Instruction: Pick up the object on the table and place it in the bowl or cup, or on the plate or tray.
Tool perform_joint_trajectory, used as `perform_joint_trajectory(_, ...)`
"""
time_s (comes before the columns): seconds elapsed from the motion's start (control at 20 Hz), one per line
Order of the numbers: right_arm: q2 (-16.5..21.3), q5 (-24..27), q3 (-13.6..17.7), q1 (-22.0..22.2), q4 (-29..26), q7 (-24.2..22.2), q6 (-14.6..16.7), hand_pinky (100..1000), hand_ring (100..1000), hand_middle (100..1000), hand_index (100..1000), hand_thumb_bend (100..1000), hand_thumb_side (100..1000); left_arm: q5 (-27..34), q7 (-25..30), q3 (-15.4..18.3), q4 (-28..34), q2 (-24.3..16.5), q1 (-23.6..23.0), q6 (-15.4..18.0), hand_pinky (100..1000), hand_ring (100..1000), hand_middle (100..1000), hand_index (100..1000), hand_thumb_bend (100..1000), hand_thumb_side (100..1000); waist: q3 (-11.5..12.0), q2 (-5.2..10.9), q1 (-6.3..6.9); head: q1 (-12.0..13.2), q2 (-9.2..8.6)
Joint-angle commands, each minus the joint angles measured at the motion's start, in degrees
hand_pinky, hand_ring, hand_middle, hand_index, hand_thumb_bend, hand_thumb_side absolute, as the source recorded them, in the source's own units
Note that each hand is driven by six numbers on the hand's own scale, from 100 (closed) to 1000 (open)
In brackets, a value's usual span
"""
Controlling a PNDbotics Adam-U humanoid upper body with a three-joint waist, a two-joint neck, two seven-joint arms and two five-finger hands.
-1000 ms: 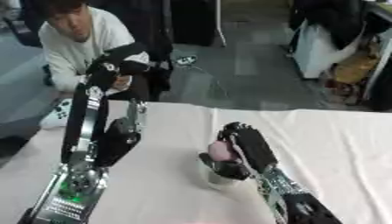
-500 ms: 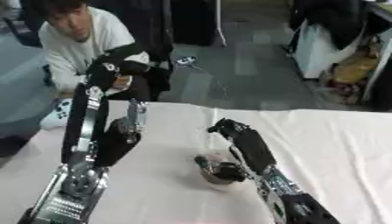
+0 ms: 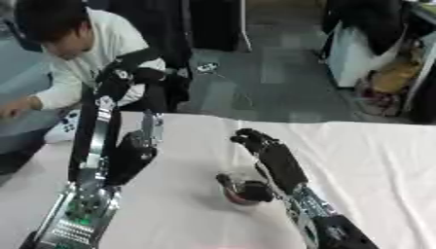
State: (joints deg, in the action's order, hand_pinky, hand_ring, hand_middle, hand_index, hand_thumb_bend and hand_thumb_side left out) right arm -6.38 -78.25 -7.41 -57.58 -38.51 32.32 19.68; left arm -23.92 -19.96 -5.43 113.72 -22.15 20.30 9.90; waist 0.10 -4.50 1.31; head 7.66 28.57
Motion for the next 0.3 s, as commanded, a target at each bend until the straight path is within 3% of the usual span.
perform_joint_trajectory(0.05, -0.3, 1.1, 0.2, -0.3, -1.9, 0.4, -0.2, 326, 704, 788, 844, 522, 542, -0.1, 0.1, 0.1, 0.9, -0.5, 0.8, 0.0, 698, 653, 793, 895, 100, 773, 0.0, 0.89, 0.19, 0.5, -0.55)
perform_joint_trajectory(0.3, -0.1, 7.6, -0.2, 1.9, -8.8, 0.6, -0.1, 298, 681, 770, 844, 487, 548, -0.2, -0.1, 0.2, 0.9, -0.5, 0.9, 0.0, 698, 653, 793, 895, 100, 772, 0.0, 0.83, 0.12, 0.7, -0.74)
